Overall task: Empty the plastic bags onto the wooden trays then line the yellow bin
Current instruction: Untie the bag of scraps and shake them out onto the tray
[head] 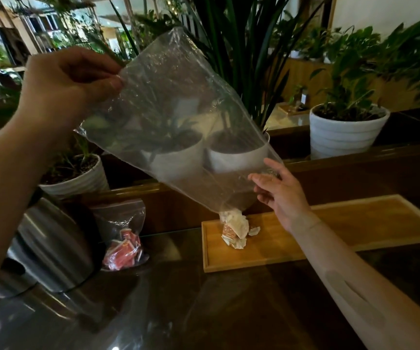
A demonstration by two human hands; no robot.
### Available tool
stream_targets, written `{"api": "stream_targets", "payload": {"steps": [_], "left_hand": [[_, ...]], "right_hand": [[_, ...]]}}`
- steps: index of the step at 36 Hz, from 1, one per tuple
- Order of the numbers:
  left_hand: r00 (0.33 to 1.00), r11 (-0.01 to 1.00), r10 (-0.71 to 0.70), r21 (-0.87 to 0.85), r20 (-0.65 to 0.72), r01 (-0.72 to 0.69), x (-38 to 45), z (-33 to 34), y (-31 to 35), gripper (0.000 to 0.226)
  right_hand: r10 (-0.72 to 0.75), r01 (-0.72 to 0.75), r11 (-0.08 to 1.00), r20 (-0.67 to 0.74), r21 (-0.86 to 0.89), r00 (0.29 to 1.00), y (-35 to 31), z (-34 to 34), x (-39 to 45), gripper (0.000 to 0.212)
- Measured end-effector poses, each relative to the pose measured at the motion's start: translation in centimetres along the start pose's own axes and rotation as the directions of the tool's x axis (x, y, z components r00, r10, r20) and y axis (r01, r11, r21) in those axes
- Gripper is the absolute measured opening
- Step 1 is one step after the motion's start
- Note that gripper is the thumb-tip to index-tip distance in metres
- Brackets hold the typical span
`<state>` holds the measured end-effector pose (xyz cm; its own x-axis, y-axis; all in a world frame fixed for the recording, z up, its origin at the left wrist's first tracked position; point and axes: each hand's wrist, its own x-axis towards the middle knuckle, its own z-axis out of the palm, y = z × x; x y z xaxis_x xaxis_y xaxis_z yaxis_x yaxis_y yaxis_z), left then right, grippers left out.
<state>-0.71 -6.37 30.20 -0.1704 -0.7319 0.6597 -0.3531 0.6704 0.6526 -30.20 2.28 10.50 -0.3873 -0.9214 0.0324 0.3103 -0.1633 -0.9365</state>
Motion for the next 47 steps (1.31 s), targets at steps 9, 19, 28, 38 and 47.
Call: {"api": "stream_targets", "payload": {"steps": [9,19,28,38,47], "left_hand": [[0.992,0.988,-0.067,-0.147,-0.111,0.051,-3.1,-0.6,-1.8,0.027],[0.92,0.829,-0.37,-0.493,-0.127,0.265,-11.7,5.5,-7.7,0.017],[0.803,0.51,-0.582,-0.711,0.129,0.484,-17.9,13.0,-8.2,0.018],[0.758,0.459,-0.609,-0.676,0.233,0.576,-22.0,24.0,-2.6,0.019],[0.657,0.498,-0.605,-0.43,0.449,0.753,-26.3,36.4,2.1,0.006]], "right_hand": [[-0.066,0.063,0.996,-0.04,-0.071,0.997,-0.9,0.0,-0.7,0.038],[-0.162,0.098,0.948,-0.194,-0.304,0.968,-2.1,-4.3,-3.1,0.014],[-0.174,-0.003,0.879,-0.328,-0.476,0.928,-2.9,-11.1,-8.6,0.013],[-0.372,0.076,0.854,-0.503,-0.514,0.78,-7.3,-20.1,-12.9,0.016],[-0.334,-0.026,0.903,-0.737,-0.43,0.587,-9.2,-32.8,-13.8,0.019]]}}
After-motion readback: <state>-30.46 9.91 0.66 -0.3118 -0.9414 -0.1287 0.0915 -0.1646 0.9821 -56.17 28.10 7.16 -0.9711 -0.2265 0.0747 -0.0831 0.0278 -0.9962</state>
